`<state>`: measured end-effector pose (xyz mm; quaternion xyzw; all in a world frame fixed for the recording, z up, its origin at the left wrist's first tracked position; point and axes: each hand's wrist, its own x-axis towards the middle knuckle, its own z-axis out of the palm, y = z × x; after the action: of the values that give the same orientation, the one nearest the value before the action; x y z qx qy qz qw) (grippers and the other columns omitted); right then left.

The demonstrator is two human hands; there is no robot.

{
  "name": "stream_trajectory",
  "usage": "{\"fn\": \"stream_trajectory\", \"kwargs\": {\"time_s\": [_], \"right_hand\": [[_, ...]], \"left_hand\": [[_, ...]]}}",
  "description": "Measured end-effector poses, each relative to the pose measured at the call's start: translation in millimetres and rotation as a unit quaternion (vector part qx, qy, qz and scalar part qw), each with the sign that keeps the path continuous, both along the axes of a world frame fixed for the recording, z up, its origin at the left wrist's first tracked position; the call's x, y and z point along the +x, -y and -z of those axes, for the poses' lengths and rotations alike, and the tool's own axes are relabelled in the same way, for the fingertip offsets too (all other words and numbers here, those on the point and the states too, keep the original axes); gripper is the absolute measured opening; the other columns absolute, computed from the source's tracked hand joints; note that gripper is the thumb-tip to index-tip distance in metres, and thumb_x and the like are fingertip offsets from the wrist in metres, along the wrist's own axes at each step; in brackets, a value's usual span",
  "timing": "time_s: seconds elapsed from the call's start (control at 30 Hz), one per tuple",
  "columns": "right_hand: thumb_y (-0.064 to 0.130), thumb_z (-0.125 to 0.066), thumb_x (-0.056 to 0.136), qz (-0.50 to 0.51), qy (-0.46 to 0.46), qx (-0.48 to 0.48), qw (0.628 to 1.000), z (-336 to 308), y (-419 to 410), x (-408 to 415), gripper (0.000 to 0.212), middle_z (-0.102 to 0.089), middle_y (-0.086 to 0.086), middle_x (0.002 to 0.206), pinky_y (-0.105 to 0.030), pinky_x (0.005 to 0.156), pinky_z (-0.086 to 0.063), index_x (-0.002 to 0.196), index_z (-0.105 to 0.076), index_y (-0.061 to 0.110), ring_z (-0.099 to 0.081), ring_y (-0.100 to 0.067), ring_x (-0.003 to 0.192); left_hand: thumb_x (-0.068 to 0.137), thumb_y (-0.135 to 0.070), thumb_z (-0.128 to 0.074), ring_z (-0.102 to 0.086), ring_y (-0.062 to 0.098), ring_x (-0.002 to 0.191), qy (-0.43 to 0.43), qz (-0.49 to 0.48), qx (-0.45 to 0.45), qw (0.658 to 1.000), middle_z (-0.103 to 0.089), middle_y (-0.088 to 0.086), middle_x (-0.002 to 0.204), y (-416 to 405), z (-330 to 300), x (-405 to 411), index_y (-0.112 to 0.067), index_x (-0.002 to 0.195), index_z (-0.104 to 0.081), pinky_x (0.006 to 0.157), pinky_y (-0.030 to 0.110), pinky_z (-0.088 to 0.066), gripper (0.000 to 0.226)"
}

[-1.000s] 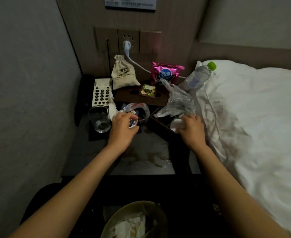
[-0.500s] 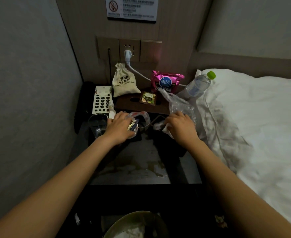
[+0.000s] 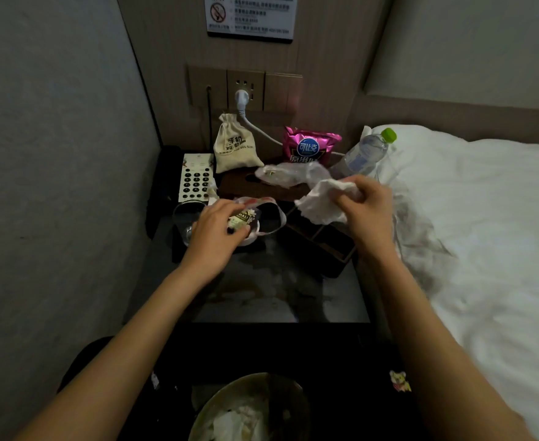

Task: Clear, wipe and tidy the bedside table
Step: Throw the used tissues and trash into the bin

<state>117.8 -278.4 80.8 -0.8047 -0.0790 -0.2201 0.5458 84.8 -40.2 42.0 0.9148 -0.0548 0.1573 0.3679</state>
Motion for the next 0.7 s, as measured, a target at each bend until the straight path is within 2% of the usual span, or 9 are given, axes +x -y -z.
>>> {"fn": "stream_trajectory", "kwargs": {"time_s": [0.1, 0.17, 0.27, 0.33, 0.37, 0.43, 0.57, 0.7], "right_hand": [[0.005, -0.069, 0.081, -0.020, -0.002, 0.122, 0.992, -17.2, 3.8, -27.3, 0.015, -0.068, 0.009, 0.073, -0.024, 0.065, -0.053, 0.084, -0.070, 0.019, -0.062, -0.006, 0.071], [0.004, -0.070, 0.081, -0.034, -0.020, 0.165, 0.986, -21.0, 5.8, -45.8, 0.015, -0.070, -0.001, 0.082, -0.037, 0.073, -0.056, 0.093, -0.070, 0.014, -0.065, -0.017, 0.078], [0.005, -0.071, 0.079, -0.062, -0.055, 0.235, 0.968, -13.4, 3.5, -73.4, 0.022, -0.070, -0.011, 0.094, -0.048, 0.084, -0.055, 0.097, -0.070, 0.017, -0.066, -0.030, 0.090], [0.004, -0.070, 0.079, -0.084, -0.090, 0.273, 0.954, 0.7, -2.5, -91.2, 0.023, -0.069, -0.013, 0.097, -0.048, 0.085, -0.053, 0.097, -0.068, 0.019, -0.065, -0.032, 0.092], [0.003, -0.069, 0.081, -0.085, -0.113, 0.286, 0.948, 10.6, -6.6, -99.3, 0.022, -0.069, -0.012, 0.095, -0.045, 0.082, -0.053, 0.097, -0.067, 0.017, -0.065, -0.029, 0.090], [-0.003, -0.064, 0.085, -0.073, -0.160, 0.313, 0.933, 34.3, -16.0, -115.0, 0.022, -0.069, -0.012, 0.094, -0.038, 0.075, -0.054, 0.100, -0.064, 0.013, -0.065, -0.025, 0.085], [-0.009, -0.057, 0.088, -0.038, -0.245, 0.367, 0.897, 85.1, -38.1, -143.0, 0.021, -0.068, -0.013, 0.092, -0.036, 0.074, -0.054, 0.099, -0.062, 0.007, -0.066, -0.023, 0.080], [-0.009, -0.052, 0.091, 0.009, -0.335, 0.429, 0.839, 132.6, -49.2, -163.6, 0.025, -0.068, -0.015, 0.100, -0.044, 0.083, -0.053, 0.113, -0.060, 0.002, -0.066, -0.030, 0.088]], "left_hand": [[0.088, -0.010, -0.067, -0.058, 0.024, 0.108, 0.028, -0.010, -0.046, 0.999, -0.063, 0.006, 0.111, -8.8, -3.4, -23.6, -0.006, 0.112, -0.068, 0.093, 0.040, -0.047, 0.024], [0.088, -0.008, -0.067, -0.061, 0.022, 0.098, 0.038, -0.021, -0.079, 0.996, -0.066, 0.004, 0.101, -14.5, -3.5, -40.5, -0.007, 0.103, -0.071, 0.086, 0.037, -0.050, 0.016], [0.089, -0.011, -0.067, -0.061, 0.014, 0.082, 0.039, -0.040, -0.078, 0.995, -0.066, -0.002, 0.086, -19.1, 3.9, -66.6, -0.010, 0.089, -0.073, 0.074, 0.022, -0.045, 0.007], [0.088, -0.014, -0.067, -0.062, 0.010, 0.076, 0.006, -0.055, -0.084, 0.995, -0.068, -0.002, 0.081, -19.6, 15.5, -83.3, -0.010, 0.082, -0.074, 0.068, 0.014, -0.042, 0.011], [0.088, -0.015, -0.066, -0.063, 0.010, 0.077, -0.022, -0.063, -0.087, 0.994, -0.070, -0.001, 0.081, -19.6, 23.2, -91.1, -0.010, 0.081, -0.075, 0.069, 0.016, -0.043, 0.013], [0.088, -0.016, -0.065, -0.066, 0.013, 0.081, -0.088, -0.078, -0.085, 0.989, -0.073, 0.002, 0.083, -17.7, 41.2, -105.5, -0.010, 0.081, -0.077, 0.074, 0.028, -0.047, 0.015], [0.091, -0.018, -0.060, -0.068, 0.019, 0.075, -0.200, -0.088, -0.076, 0.973, -0.072, 0.003, 0.077, -8.4, 77.9, -131.2, -0.015, 0.073, -0.074, 0.070, 0.040, -0.053, 0.023], [0.092, -0.025, -0.058, -0.065, 0.019, 0.068, -0.285, -0.094, -0.019, 0.954, -0.071, 0.006, 0.073, 4.4, 108.0, -149.3, -0.013, 0.070, -0.073, 0.063, 0.038, -0.051, 0.030]]}}
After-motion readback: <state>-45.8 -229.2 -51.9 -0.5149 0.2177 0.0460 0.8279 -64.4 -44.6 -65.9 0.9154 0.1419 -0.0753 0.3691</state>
